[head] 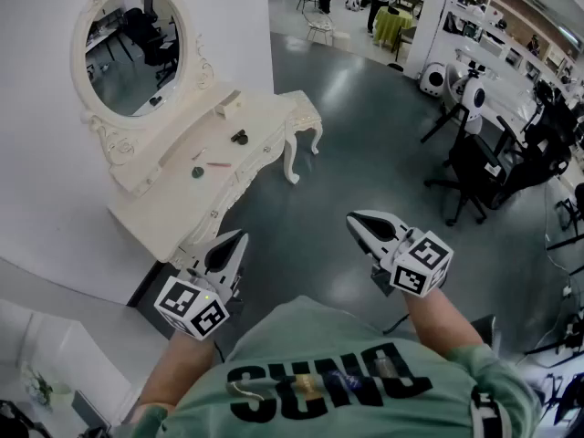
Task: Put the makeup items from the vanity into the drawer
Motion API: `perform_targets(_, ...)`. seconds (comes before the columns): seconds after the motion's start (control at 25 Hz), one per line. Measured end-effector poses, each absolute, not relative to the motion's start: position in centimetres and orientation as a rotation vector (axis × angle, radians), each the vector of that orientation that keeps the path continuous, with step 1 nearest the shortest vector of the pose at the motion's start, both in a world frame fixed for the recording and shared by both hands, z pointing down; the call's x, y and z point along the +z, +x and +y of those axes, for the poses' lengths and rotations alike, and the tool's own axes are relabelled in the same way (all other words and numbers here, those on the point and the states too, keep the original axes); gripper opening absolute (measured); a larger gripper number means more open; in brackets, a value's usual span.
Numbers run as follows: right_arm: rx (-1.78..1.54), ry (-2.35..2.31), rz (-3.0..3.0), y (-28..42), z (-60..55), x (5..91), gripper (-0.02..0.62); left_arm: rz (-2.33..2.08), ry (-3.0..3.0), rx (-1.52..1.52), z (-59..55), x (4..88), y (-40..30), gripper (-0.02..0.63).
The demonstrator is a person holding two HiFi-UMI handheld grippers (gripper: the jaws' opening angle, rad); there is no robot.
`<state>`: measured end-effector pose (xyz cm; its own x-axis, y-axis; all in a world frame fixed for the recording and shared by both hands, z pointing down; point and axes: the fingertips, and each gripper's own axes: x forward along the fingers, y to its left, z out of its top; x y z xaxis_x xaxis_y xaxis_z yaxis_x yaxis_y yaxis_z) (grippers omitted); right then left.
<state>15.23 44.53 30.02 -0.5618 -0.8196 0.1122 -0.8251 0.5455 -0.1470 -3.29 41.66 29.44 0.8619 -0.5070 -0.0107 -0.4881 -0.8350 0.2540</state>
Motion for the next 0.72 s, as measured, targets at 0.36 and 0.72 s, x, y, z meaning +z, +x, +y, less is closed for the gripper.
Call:
perform_targets(0.36, 0.279, 1.458, -2.727, 15.7, 43.9, 30.2, 0.009, -0.758, 2.803, -0.121, 40.9, 29.5, -2.8, -0.005)
perform_targets(0.72, 0.284, 1.486, -2.748, 18.1, 43.0, 29.5, 0.011, -0.761, 2.818, -0.102, 40.0, 29.0, -0.4, -0.005)
